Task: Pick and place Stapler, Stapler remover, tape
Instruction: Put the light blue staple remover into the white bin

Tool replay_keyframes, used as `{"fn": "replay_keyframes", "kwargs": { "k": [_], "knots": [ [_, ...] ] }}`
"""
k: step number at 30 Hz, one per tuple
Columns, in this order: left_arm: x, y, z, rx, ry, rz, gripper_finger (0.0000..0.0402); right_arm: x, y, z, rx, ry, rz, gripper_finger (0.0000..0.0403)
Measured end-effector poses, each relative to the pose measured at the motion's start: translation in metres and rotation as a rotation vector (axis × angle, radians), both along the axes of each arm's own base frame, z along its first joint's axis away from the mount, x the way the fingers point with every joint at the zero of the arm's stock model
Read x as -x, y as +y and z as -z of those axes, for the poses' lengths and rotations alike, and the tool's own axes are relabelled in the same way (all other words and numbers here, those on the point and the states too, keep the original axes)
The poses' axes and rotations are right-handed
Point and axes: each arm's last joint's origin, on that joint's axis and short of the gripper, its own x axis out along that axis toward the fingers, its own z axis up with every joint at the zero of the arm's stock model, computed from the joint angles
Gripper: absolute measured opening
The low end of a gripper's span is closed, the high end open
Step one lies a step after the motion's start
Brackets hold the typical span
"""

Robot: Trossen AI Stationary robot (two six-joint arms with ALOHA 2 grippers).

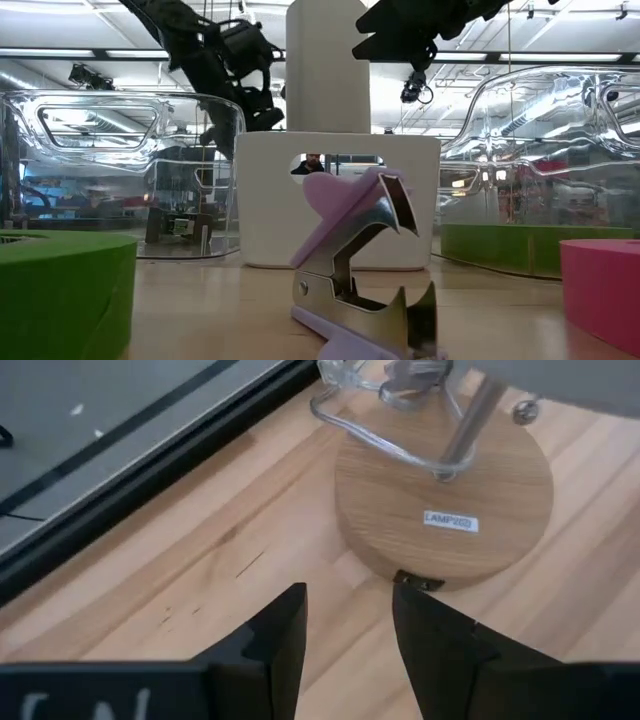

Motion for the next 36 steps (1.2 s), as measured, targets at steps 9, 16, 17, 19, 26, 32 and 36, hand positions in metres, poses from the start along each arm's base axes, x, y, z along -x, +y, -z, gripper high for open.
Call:
{"fn": "replay_keyframes", "kwargs": {
  "k": [9, 16, 17, 19, 26, 32, 36],
  "knots": [
    [-0.003, 0.017, 0.027, 0.058, 0.057, -0.056, 0.0153, 0.000, 0.000, 0.000, 0.001, 0.002, 0.000, 0.0212],
    [-0.009, 0.021, 0.042, 0.144, 0.029, -0.031, 0.0153, 0.000, 0.000, 0.000, 0.001, 0.002, 0.001, 0.0212],
    [-0.010, 0.021, 0.043, 0.162, 0.025, -0.017, 0.0153, 0.000, 0.000, 0.000, 0.001, 0.003, 0.001, 0.0212],
    [-0.010, 0.020, 0.046, 0.198, 0.029, 0.005, 0.0153, 0.000, 0.000, 0.000, 0.001, 0.003, 0.002, 0.0212],
    [-0.009, 0.016, 0.049, 0.291, 0.034, 0.071, 0.0153, 0.000, 0.000, 0.000, 0.001, 0.003, 0.002, 0.0212],
    [-0.009, 0.014, 0.049, 0.322, 0.039, 0.091, 0.0153, 0.000, 0.000, 0.000, 0.001, 0.003, 0.002, 0.0212],
    [-0.009, 0.012, 0.050, 0.364, 0.034, 0.140, 0.0153, 0.000, 0.000, 0.000, 0.001, 0.003, 0.002, 0.0212]
  ]
}}
